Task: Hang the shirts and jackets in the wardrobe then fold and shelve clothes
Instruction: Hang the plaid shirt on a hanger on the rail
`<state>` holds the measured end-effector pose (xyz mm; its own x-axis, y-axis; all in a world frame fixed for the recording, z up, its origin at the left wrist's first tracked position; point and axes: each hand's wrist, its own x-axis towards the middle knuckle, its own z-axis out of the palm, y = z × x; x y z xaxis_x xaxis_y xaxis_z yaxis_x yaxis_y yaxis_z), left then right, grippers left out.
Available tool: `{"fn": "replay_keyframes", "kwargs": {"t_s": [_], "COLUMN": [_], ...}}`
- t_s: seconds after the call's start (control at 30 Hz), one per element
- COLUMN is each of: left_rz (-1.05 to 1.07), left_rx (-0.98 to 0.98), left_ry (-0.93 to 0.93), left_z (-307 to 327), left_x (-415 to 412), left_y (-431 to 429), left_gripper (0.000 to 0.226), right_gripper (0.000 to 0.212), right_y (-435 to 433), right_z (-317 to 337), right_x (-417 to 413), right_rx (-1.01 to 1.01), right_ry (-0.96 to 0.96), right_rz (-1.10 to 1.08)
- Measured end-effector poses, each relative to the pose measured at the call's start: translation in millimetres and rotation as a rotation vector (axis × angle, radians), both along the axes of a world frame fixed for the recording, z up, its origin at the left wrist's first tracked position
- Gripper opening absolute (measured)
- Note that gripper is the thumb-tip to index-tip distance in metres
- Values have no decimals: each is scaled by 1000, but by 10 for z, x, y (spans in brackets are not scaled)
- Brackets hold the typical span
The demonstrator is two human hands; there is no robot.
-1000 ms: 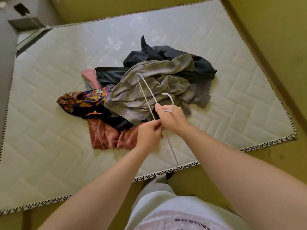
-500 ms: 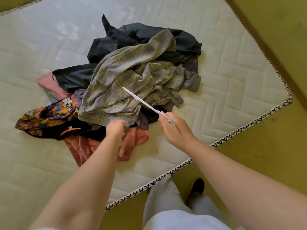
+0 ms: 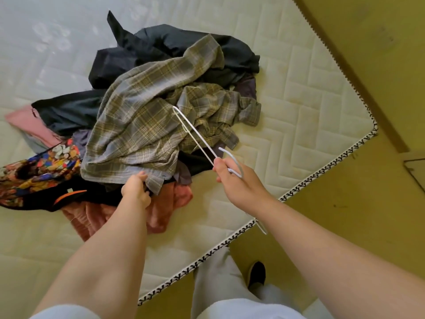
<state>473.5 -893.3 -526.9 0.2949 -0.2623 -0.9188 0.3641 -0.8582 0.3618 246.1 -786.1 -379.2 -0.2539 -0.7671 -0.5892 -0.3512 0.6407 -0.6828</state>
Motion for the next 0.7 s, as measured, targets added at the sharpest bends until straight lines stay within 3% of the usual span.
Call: {"fn": "replay_keyframes", "kwargs": {"t_s": [0.13, 0.2, 0.3, 0.33, 0.47, 0.53, 0.63, 0.7], "left_rz": [42, -89, -376, -444, -670, -745, -763, -743], "left_rx": [-159, -296, -566, -636, -844, -944, -1070, -1157], "left_ry": [112, 130, 197, 243, 331, 346, 311, 114], "left_z": [344, 695, 1391, 1632, 2531, 2881, 3252, 3359], "left_x": [30, -85, -291, -358, -675, -805, -922, -966], "left_y": [-86, -95, -25, 9, 145, 207, 257, 245], "left_gripper": [31, 24, 25, 26, 33, 38, 53, 61], "right_gripper": [49, 43, 14, 17, 65, 74, 46, 33], "right_y": [-14, -26, -78, -108, -242, -305, -395, -473], "right_z": [162, 271, 455, 532, 879, 1081, 1375, 1573], "right_x": [3, -1, -10, -2, 61, 62, -23, -143], "right_rx": [-28, -60, -92, -93, -275, -367, -491, -542], "right_ry": [-6, -4, -12, 7, 115, 124, 147, 201], "right_rz": [8, -9, -1, 27, 154, 121, 21, -37]}}
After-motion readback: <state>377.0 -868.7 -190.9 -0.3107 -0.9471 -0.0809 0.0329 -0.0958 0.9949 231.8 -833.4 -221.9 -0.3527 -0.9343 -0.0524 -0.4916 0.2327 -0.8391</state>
